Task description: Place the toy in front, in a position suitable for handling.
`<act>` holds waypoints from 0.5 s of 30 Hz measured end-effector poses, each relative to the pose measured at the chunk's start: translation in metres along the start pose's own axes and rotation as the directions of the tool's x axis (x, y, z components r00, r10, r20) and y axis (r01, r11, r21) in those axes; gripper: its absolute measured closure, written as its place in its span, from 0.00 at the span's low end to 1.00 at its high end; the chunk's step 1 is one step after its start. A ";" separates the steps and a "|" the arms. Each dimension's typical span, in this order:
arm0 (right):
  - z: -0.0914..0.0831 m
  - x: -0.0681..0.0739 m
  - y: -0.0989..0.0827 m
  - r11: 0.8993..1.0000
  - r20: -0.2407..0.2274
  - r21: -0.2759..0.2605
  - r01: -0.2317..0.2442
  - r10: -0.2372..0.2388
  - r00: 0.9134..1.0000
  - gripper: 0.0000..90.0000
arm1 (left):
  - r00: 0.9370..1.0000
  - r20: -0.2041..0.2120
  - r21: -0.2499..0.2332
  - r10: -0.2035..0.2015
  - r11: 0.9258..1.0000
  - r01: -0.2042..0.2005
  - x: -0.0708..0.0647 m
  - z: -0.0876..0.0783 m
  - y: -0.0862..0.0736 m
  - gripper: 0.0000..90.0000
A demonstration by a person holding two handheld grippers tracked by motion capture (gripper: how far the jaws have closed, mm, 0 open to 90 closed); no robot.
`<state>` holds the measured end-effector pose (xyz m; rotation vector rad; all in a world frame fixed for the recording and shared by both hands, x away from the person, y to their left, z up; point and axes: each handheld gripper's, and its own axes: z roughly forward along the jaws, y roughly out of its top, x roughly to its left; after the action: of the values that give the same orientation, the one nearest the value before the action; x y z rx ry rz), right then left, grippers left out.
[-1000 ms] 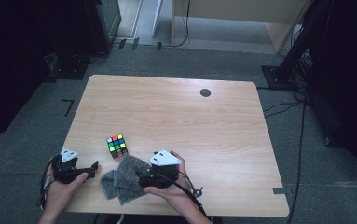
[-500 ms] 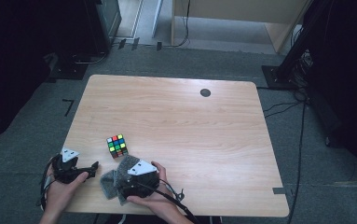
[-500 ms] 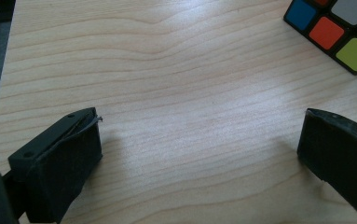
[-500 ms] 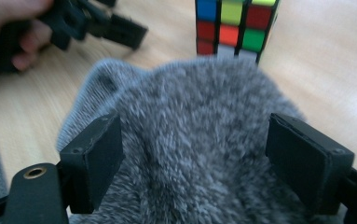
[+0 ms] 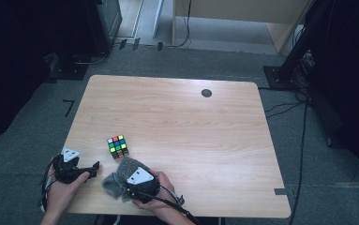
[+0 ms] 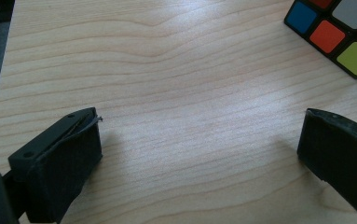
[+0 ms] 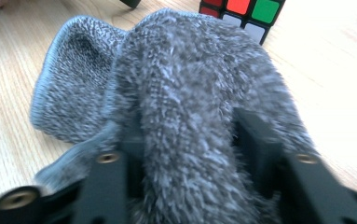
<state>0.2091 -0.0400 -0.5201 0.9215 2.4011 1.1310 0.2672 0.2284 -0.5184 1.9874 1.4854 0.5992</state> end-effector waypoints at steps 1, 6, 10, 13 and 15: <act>-0.004 -0.004 -0.002 1.000 0.002 -0.003 0.004 -0.004 1.000 0.75 | 1.000 0.005 0.003 0.004 1.000 -0.004 0.001 0.000 0.000 0.00; -0.022 -0.017 -0.004 0.999 0.001 -0.039 -0.003 0.003 1.000 0.78 | 1.000 0.008 0.008 0.009 1.000 -0.009 0.001 -0.002 0.001 0.03; -0.057 -0.041 -0.007 0.994 0.044 -0.104 -0.037 0.042 0.998 0.78 | 0.997 0.074 -0.026 -0.010 1.000 0.012 0.000 -0.004 0.004 0.04; -0.081 -0.063 -0.012 0.990 0.047 -0.121 -0.078 0.084 0.995 0.77 | 0.992 0.127 -0.044 0.001 0.999 0.005 -0.006 -0.004 0.006 0.04; -0.099 -0.080 -0.018 0.988 0.085 -0.130 -0.087 0.099 0.991 0.77 | 0.990 0.137 -0.054 0.029 0.998 -0.021 -0.012 -0.003 0.009 0.04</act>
<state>0.2077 -0.1582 -0.4700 1.0296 2.2075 1.2305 0.2682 0.2160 -0.5099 1.9678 1.3503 0.4956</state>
